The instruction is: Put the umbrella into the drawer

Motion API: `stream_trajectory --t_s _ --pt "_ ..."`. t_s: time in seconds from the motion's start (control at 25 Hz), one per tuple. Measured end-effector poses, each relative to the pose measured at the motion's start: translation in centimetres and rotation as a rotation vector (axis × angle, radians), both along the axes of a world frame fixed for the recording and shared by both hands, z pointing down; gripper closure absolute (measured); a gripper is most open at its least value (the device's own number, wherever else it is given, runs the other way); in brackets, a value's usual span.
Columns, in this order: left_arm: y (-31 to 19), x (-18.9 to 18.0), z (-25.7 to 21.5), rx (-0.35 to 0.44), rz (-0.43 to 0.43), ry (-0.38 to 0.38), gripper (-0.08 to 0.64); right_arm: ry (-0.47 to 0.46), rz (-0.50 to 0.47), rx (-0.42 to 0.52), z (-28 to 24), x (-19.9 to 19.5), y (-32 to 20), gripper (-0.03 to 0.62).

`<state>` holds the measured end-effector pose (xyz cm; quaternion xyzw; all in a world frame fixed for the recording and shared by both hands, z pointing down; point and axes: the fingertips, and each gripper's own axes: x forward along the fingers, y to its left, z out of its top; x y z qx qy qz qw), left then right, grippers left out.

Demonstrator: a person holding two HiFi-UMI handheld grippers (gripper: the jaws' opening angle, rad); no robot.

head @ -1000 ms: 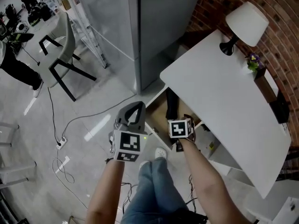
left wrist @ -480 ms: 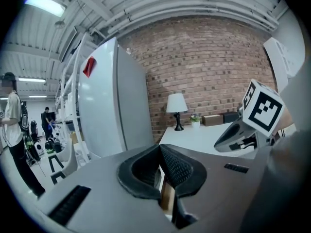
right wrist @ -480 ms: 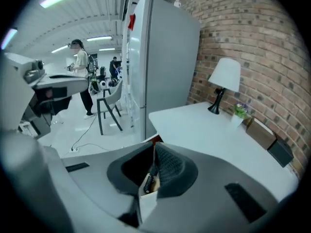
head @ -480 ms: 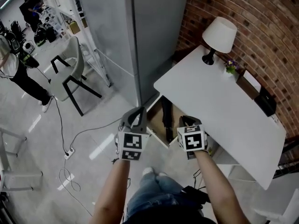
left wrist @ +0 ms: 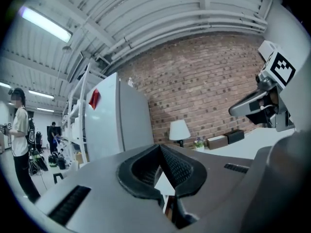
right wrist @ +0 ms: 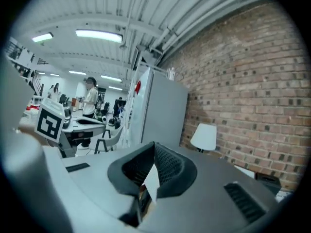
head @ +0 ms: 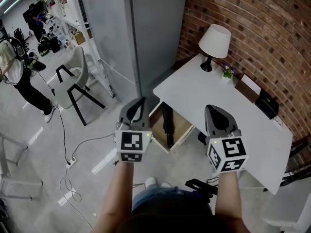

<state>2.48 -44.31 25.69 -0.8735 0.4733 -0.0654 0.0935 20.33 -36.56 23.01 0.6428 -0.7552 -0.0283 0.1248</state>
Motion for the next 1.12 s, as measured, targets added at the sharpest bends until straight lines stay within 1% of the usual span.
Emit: stream_trajectory --t_s 0.08,0.16,0.24,0.4,0.52,0.68,0.84,1.12 --pt "0.5 -0.2 -1.8 0.038 0.004 0.013 0.558 0.014 0.031 0.090 -2.9 0.8 1.3 0.592" --pt "0.9 -0.3 -3.7 0.081 0.004 0.021 0.558 0.040 0.057 0.157 -5.2 1.7 2.4 0.592" --pt "1.3 -0.5 -5.7 0.125 0.002 0.033 0.558 0.061 0.082 0.204 -7.0 2.5 3.4 0.592" --pt "2.2 -1.1 -8.9 0.205 0.008 0.042 0.558 0.086 0.131 0.264 -9.3 3.8 5.0 0.592" --pt "2.9 -1.4 -10.5 0.245 0.008 0.041 0.558 0.100 0.150 0.294 -10.4 4.3 5.9 0.592" --pt "3.5 -1.7 -11.7 0.273 0.010 0.043 0.558 0.126 0.155 0.321 -11.4 4.2 6.6 0.592" --pt "3.8 -1.7 -12.1 0.284 0.012 0.039 0.558 0.129 0.158 0.331 -11.7 4.2 6.9 0.592" --pt "3.6 -1.9 -11.7 0.285 0.003 0.003 0.558 0.129 0.155 0.336 -11.3 3.9 6.7 0.592"
